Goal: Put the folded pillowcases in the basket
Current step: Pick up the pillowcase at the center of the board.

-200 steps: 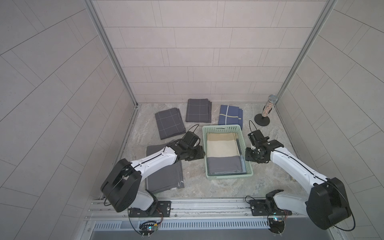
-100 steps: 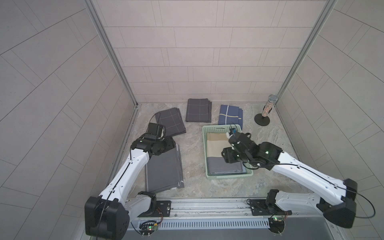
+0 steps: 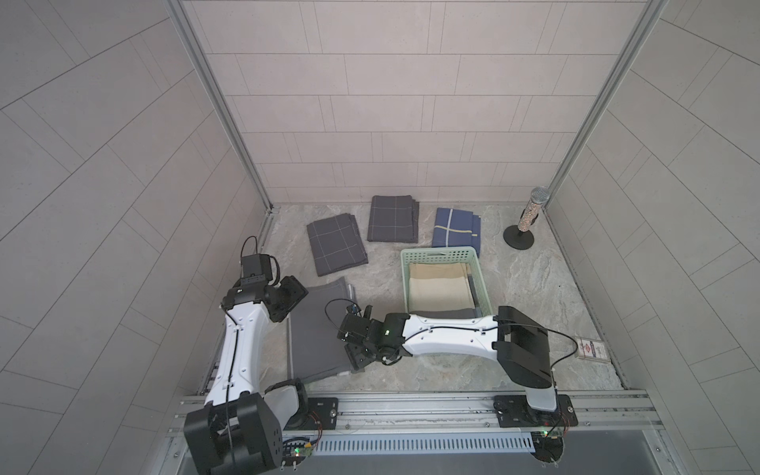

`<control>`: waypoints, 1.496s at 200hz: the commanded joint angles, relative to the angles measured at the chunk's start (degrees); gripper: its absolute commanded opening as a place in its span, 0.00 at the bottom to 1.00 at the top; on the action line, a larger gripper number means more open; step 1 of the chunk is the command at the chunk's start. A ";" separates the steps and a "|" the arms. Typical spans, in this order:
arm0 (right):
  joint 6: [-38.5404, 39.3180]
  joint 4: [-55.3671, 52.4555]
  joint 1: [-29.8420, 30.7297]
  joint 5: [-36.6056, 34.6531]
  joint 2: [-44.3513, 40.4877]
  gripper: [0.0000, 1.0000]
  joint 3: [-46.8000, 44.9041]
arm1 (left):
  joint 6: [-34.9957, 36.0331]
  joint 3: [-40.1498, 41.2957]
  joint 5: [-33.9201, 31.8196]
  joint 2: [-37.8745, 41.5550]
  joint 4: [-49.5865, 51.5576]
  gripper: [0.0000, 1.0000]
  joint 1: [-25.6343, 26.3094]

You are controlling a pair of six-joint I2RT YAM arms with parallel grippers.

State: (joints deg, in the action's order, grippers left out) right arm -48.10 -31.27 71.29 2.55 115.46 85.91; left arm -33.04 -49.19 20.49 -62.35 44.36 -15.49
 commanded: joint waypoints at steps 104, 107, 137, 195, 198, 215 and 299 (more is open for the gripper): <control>-4.90 4.69 -3.23 4.69 3.42 0.00 -3.27 | -0.71 1.27 2.27 -2.11 -2.25 0.62 -0.25; -4.95 4.64 -3.74 4.44 2.96 0.00 -3.86 | -0.82 1.29 2.27 -2.39 -2.35 0.62 -0.24; -3.78 2.97 -9.22 1.46 -2.26 0.00 -9.07 | -0.89 0.68 2.21 -4.79 -2.62 0.62 -0.07; -3.13 0.72 -11.94 -0.60 -5.25 0.00 -13.03 | -0.22 -0.71 -3.37 -10.61 -2.43 0.62 4.54; -3.21 0.82 -11.93 -0.67 -5.36 0.00 -13.33 | -0.19 -0.81 -4.20 -10.99 -2.20 0.62 5.15; -4.06 2.53 -11.96 -0.62 -6.76 0.00 -16.17 | 0.00 -1.09 -7.53 -12.99 -1.65 0.62 8.08; -3.27 6.75 -11.34 3.04 -8.17 0.00 -19.63 | 0.96 -12.15 -7.71 -28.56 -3.44 0.62 9.42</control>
State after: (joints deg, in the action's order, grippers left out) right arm -51.48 -23.68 59.48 4.64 107.35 67.53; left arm -33.56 -56.73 11.70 -87.18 40.97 -6.28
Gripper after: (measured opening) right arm 0.087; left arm 0.626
